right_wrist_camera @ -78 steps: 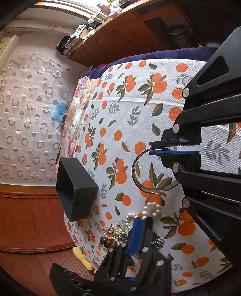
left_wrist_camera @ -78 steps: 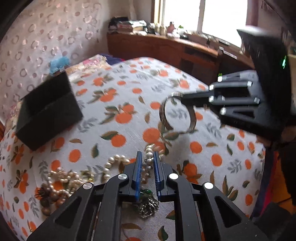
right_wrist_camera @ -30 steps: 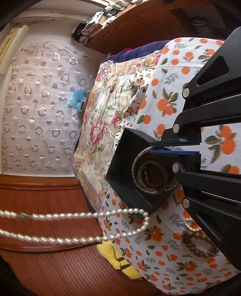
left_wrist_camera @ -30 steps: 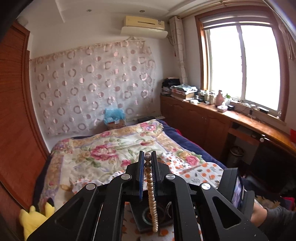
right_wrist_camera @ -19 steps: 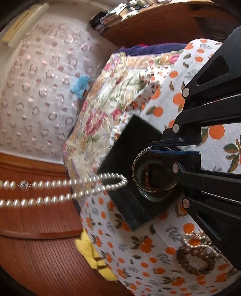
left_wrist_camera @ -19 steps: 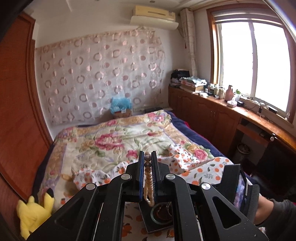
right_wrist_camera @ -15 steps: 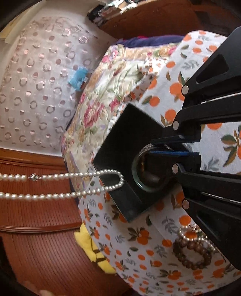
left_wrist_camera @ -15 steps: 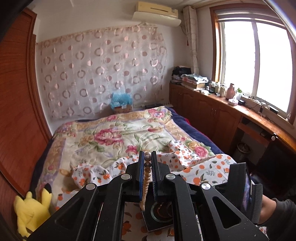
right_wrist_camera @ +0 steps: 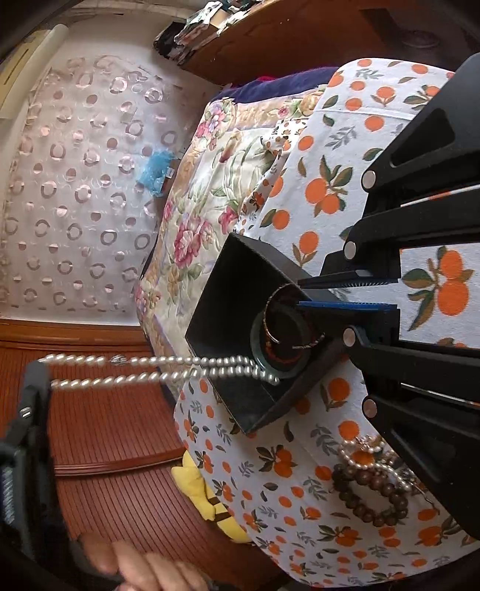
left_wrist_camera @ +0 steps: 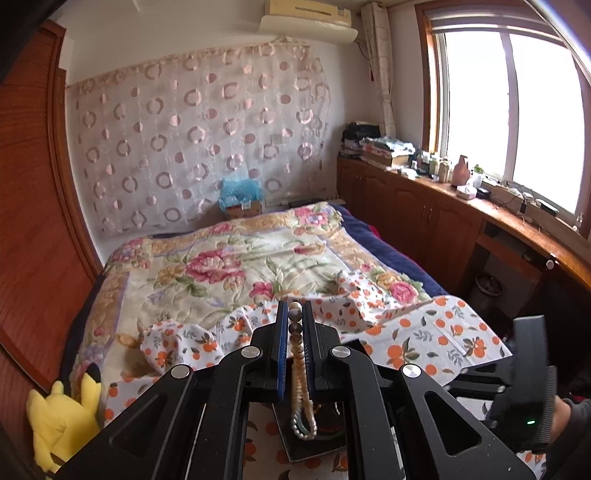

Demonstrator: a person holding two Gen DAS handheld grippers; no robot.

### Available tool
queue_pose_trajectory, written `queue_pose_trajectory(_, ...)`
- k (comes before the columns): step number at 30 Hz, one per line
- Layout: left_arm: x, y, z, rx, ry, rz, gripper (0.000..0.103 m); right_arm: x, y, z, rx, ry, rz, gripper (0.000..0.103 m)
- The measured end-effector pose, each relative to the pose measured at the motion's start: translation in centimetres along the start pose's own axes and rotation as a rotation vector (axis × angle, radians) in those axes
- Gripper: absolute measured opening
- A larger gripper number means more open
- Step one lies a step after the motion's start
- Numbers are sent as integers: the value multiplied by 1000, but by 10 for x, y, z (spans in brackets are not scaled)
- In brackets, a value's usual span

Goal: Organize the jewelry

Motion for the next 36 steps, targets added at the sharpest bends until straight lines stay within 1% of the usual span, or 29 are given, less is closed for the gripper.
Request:
queue_pose_trajectory(3, 3, -11, 3, 16, -5, -6, 7, 1, -7, -12, -14, 7, 19, 9)
queue_pose_trajectory(8, 5, -42, -3, 46, -11, -12, 7, 4, -23, -31, -27, 11, 52, 9)
queue_pose_trajectory(11, 3, -66, -12, 61, -28, -16, 7, 8, -35, -44, -32, 18, 80, 9)
queue_pose_trajectory(14, -2, -89, -21, 73, -26, 5, 7, 13, -47, -55, -32, 33, 108, 9)
queue_pose_trajectory(17, -8, -112, -28, 89, -42, 9, 7, 19, -58, -64, -30, 43, 120, 9)
queue_pose_trajectory(22, -12, -147, -42, 109, -71, -20, 7, 26, -80, -72, -7, 36, 115, 9)
queue_pose_trajectory(24, -12, -161, -44, 122, -69, -26, 9, 28, -89, -74, 9, 42, 118, 9)
queue_pose_trajectory(25, -13, -168, -45, 129, -66, -26, 14, 29, -94, -73, 18, 42, 120, 9)
queue_pose_trajectory(26, -13, -175, -45, 138, -61, -28, 22, 30, -97, -73, 23, 43, 122, 9)
queue_pose_trajectory(27, -13, -181, -44, 147, -58, -30, 24, 31, -98, -72, 27, 45, 126, 11)
queue_pose_trajectory(29, -13, -194, -43, 170, -55, -35, 24, 37, -101, -72, 28, 62, 136, 12)
queue_pose_trajectory(33, -12, -209, -43, 197, -47, -41, 24, 54, -100, -71, 25, 93, 131, 13)
queue_pose_trajectory(36, -12, -218, -43, 217, -45, -41, 24, 67, -95, -69, 23, 116, 115, 24)
Point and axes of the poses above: each gripper's, at about its wrist camera, not at the fingertips, and z roughly the way its jaws point, x to its left, y to its top, the point moved 5 cm from there along z, roughly the way its jaws point, and after that the axes turned 7 degrees about -y, right-handed, at the moved point
